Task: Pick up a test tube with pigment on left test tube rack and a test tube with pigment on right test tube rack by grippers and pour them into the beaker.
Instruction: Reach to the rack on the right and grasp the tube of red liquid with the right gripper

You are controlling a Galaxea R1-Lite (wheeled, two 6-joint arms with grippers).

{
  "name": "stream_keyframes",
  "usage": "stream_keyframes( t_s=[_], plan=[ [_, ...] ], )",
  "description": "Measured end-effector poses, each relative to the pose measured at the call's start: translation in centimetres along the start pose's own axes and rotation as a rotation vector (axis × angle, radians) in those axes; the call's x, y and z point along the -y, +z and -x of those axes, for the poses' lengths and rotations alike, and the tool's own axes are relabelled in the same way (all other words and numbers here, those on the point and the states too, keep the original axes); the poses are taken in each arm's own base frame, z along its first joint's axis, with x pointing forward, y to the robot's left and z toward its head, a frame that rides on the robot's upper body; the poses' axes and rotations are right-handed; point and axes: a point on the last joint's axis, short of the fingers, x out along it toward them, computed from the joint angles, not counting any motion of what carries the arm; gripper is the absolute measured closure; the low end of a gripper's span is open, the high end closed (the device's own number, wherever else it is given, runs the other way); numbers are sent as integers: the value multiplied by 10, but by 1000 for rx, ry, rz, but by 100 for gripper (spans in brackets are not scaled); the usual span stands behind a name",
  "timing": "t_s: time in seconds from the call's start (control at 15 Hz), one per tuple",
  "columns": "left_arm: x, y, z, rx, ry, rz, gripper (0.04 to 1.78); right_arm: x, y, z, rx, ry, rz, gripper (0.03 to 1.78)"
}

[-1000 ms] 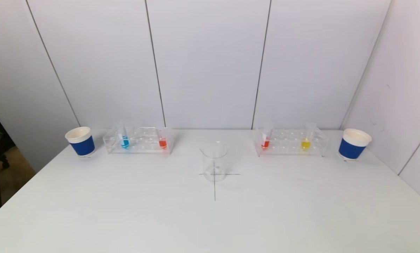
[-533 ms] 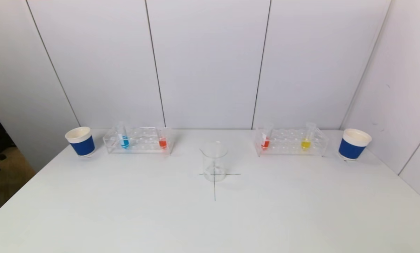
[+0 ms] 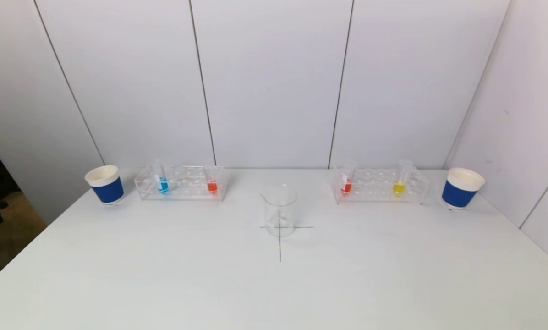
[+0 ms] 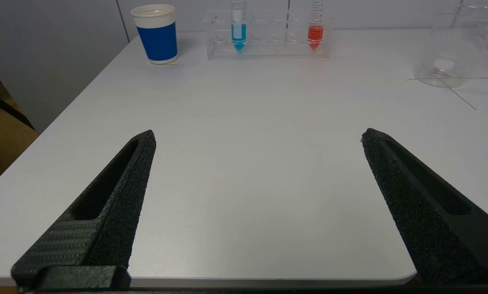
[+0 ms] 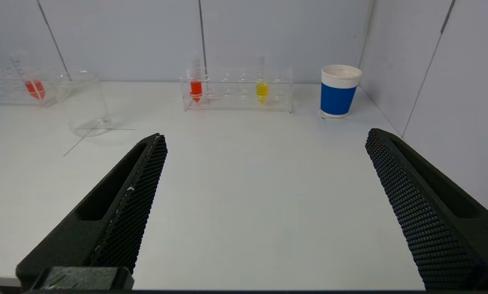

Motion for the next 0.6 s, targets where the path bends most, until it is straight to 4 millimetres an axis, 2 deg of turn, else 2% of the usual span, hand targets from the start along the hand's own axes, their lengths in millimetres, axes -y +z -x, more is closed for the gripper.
stream_keyframes(
  t_s=[0.33,0.6],
  plan=[
    [0,0,0,0,-1,0,6,-2,50,-5,5,90,-6,4],
    [0,0,0,0,0,0,6,-2,92,-33,7,182,-11,4]
  ],
)
